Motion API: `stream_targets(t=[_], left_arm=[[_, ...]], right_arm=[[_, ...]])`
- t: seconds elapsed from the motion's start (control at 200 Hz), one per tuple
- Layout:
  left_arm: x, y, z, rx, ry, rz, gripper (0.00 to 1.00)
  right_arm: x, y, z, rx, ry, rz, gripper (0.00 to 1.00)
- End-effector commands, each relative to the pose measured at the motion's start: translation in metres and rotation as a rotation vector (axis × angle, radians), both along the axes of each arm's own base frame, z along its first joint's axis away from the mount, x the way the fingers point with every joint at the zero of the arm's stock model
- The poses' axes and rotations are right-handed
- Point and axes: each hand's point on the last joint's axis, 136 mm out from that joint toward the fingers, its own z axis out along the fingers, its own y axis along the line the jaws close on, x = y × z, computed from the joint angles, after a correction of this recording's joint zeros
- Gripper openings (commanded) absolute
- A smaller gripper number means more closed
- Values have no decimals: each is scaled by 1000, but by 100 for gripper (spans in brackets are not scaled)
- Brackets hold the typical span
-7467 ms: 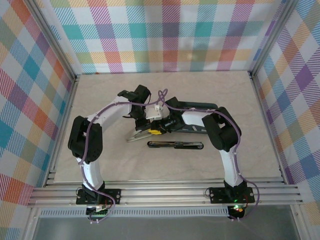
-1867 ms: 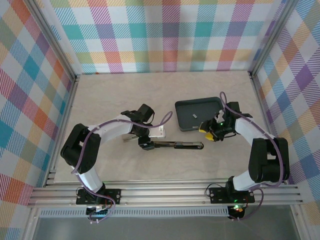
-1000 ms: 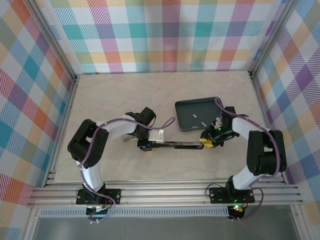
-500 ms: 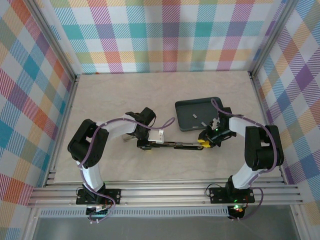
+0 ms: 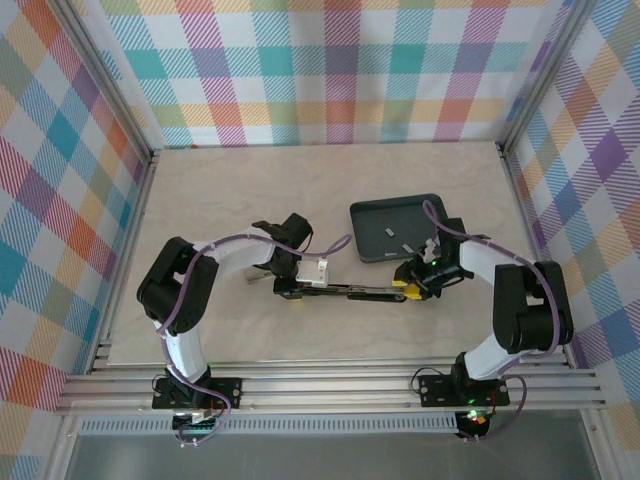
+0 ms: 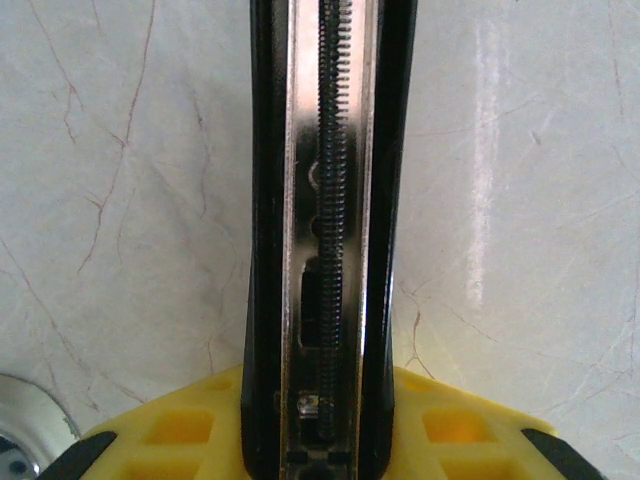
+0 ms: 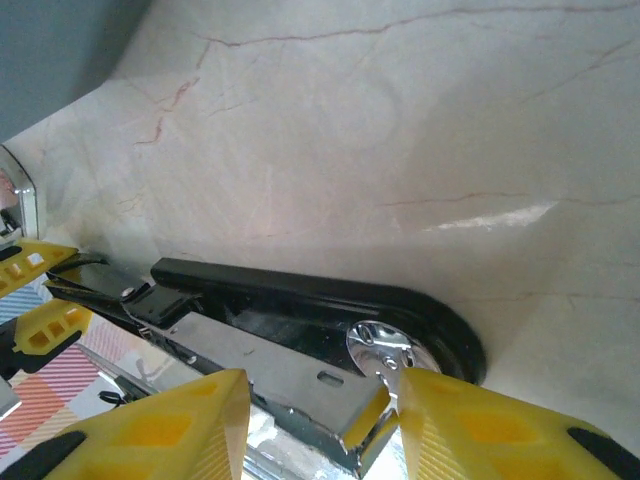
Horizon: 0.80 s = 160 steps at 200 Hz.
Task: Load the staples into the stapler
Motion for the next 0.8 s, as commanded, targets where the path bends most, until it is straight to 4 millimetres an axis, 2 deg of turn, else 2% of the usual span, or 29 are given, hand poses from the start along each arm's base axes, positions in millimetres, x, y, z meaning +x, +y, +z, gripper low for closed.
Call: stream_targets(t=[0.0, 0.155, 0.325, 0.515, 0.7, 0.795], left_arm=[[-4, -1, 2, 18, 17, -20, 29], [-4, -1, 1, 22, 20, -18, 29], [-3, -2, 1, 23, 22, -16, 29], [-2, -3, 7, 19, 24, -9, 28], [-2, -6, 24, 5, 26, 3, 28], [-3, 0, 34, 37, 27, 0, 28]], right_arm=[[-8, 3, 7, 14, 11, -1, 42], [-18, -3, -3, -25, 44, 8, 36], [-10, -3, -5, -28, 42, 13, 34], [-14, -2, -15, -43, 70, 28, 29], [-18, 6, -23, -64, 88, 55, 27], [-19, 9, -27, -92, 95, 74, 26]])
